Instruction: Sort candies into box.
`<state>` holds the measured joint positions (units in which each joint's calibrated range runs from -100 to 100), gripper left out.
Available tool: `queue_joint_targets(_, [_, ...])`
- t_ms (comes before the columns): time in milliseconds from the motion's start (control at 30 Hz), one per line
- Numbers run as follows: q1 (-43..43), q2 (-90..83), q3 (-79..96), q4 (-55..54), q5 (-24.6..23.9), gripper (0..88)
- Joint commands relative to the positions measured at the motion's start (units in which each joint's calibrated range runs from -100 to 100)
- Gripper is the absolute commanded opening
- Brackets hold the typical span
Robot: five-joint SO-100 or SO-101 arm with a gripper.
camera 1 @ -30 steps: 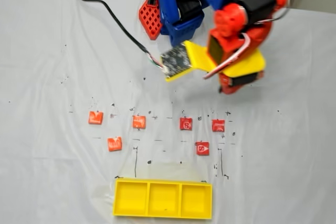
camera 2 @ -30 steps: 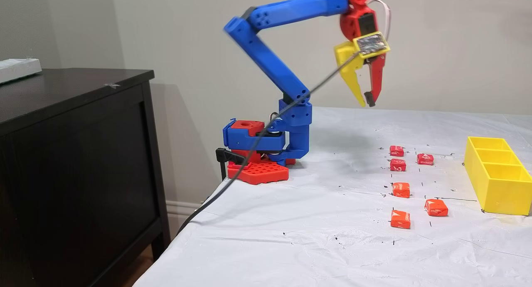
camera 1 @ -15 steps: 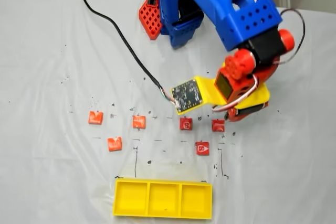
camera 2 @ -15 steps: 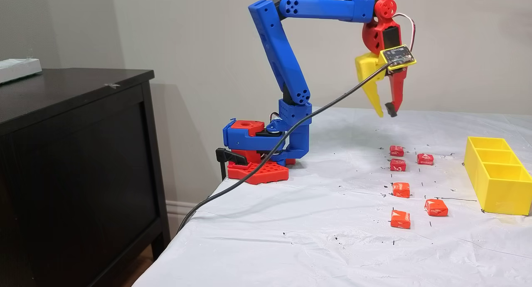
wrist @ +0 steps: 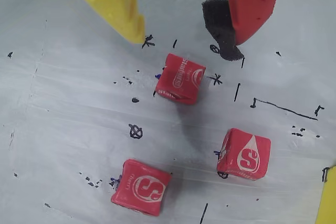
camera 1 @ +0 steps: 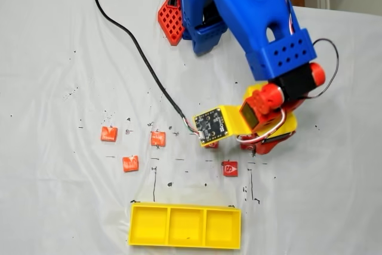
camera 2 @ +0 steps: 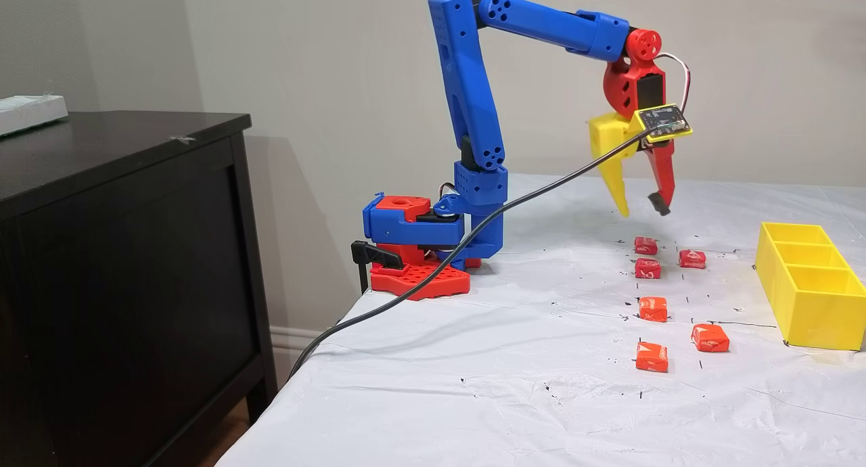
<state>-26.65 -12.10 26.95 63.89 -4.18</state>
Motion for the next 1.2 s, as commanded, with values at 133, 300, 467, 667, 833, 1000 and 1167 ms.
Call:
queue_joint_targets(133, [1.6, 5.8, -3.7, -2.4, 0.9, 21.3])
queue_joint_targets(300, [0.9, 7.5, -3.9, -1.5, 0.9, 23.3])
queue_joint_targets(467, [0.0, 6.0, -2.9, -3.0, 0.4, 24.7])
queue_joint_targets(667, [-0.7, 5.4, -2.5, -4.2, 0.0, 24.8])
queue_joint_targets(833, [-1.3, 8.0, -2.4, -5.7, 0.0, 24.8])
queue_joint_targets(1000, [-1.3, 12.6, -3.5, -5.7, -0.2, 24.8])
queue_joint_targets(1167, [-0.7, 16.4, -4.7, -6.7, -0.7, 22.2])
